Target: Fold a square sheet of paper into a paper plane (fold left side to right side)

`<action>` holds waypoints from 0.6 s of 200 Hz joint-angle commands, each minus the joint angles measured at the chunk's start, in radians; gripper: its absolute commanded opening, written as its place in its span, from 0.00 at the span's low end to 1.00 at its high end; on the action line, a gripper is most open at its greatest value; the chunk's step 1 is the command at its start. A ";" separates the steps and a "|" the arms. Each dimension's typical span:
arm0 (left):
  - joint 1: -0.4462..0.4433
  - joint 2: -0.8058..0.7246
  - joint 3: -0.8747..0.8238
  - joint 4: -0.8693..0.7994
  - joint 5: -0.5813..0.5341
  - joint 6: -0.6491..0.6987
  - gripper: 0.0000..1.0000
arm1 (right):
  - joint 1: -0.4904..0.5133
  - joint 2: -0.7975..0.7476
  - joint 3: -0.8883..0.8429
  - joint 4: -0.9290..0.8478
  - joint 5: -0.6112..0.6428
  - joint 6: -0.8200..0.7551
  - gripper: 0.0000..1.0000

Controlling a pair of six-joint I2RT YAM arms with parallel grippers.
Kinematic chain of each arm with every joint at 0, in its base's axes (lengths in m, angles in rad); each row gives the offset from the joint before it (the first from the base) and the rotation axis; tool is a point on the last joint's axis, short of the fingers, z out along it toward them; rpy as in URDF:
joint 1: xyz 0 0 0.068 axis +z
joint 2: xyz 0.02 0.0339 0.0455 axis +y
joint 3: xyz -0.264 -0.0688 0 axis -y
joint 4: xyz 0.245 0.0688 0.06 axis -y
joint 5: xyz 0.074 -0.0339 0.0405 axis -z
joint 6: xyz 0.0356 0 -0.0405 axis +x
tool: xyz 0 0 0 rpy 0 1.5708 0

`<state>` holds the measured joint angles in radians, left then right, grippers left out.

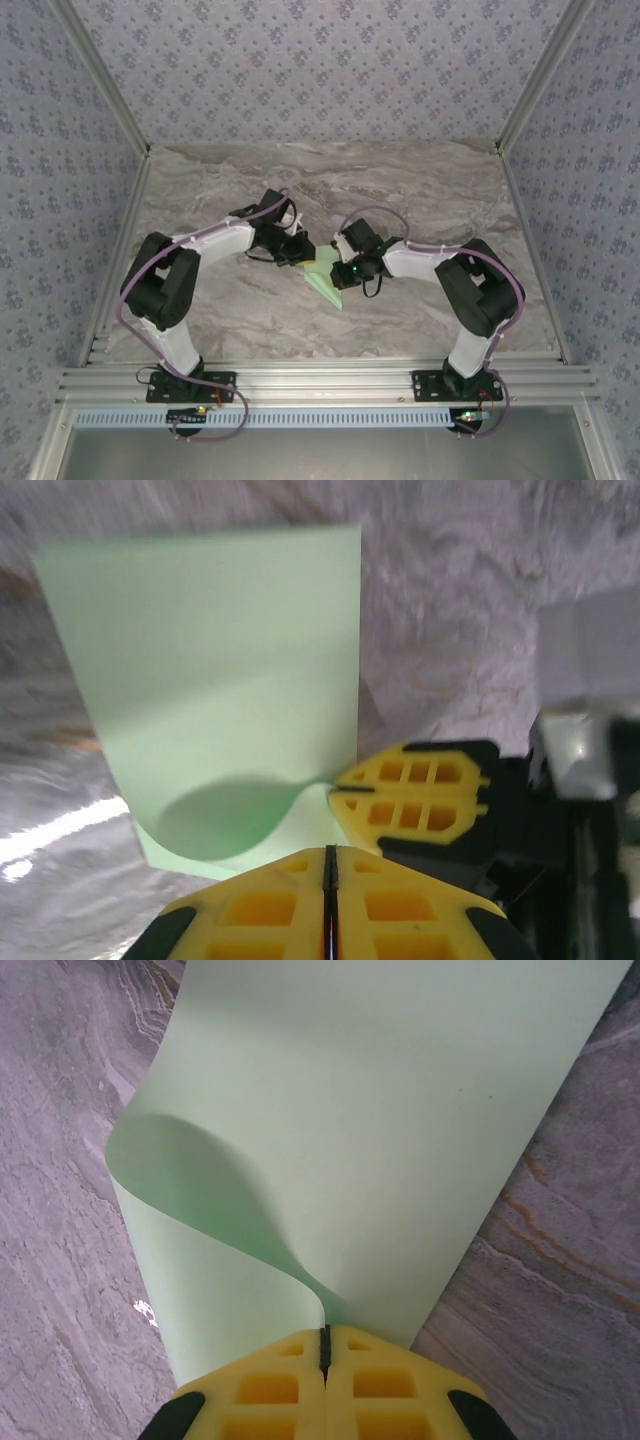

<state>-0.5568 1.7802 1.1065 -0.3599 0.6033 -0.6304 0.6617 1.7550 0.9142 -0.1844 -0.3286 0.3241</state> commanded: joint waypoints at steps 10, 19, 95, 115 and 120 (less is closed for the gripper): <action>-0.045 -0.003 -0.054 0.116 0.050 -0.067 0.09 | 0.016 0.061 -0.020 -0.123 0.030 -0.017 0.00; -0.056 0.008 -0.059 0.137 0.048 -0.081 0.09 | 0.016 0.061 -0.020 -0.125 0.031 -0.017 0.00; -0.095 0.063 -0.088 0.157 -0.023 -0.099 0.09 | 0.018 0.060 -0.018 -0.134 0.041 -0.023 0.00; -0.094 0.068 -0.112 0.156 -0.041 -0.095 0.09 | 0.018 0.061 -0.017 -0.136 0.041 -0.022 0.00; -0.095 0.070 -0.117 0.153 -0.047 -0.095 0.09 | 0.019 0.061 -0.016 -0.135 0.041 -0.024 0.00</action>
<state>-0.6437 1.8275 1.0183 -0.2039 0.5884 -0.7254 0.6636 1.7569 0.9211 -0.1955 -0.3222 0.3210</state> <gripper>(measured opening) 0.087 0.055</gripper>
